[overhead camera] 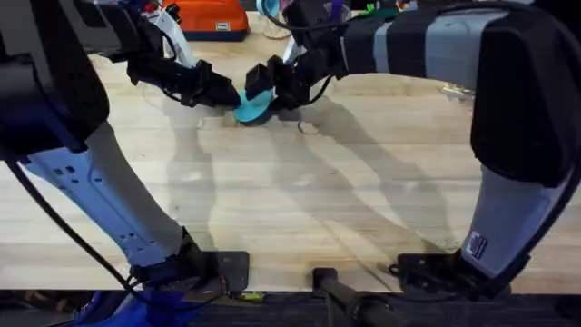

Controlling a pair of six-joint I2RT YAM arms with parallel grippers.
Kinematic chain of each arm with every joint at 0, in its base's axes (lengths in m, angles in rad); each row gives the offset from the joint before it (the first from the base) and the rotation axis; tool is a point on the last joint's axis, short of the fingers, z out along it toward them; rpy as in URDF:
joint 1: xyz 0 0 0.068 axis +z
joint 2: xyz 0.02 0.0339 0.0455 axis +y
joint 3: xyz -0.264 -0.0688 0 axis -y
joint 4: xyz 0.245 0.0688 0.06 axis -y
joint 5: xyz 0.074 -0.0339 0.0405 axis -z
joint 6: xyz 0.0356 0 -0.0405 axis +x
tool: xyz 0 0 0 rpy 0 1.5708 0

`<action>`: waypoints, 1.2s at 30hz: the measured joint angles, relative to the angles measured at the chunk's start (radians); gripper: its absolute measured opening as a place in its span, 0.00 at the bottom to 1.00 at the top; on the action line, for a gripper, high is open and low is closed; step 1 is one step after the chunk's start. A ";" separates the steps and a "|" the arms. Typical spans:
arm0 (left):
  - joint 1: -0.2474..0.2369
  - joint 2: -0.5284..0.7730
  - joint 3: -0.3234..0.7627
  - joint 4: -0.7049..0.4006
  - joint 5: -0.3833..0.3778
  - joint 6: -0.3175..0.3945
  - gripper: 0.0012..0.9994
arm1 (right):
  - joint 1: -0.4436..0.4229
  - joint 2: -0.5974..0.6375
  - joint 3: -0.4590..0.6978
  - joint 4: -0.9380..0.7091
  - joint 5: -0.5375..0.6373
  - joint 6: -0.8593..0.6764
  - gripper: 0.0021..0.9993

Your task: Pick up the plates from the table one by one and place each into a slot on the dish rack.

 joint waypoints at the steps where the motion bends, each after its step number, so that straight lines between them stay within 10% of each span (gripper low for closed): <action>1: 0.000 0.000 0.000 0.000 0.000 0.000 0.04 | 0.000 0.001 0.000 0.000 0.000 0.000 0.44; 7: 0.002 0.000 0.000 0.000 0.003 0.000 0.04 | -0.003 0.000 0.005 0.010 -0.020 0.005 0.04; 36: 0.005 -0.018 0.015 -0.095 -0.015 0.056 0.04 | -0.008 0.000 0.010 -0.004 -0.090 -0.118 0.03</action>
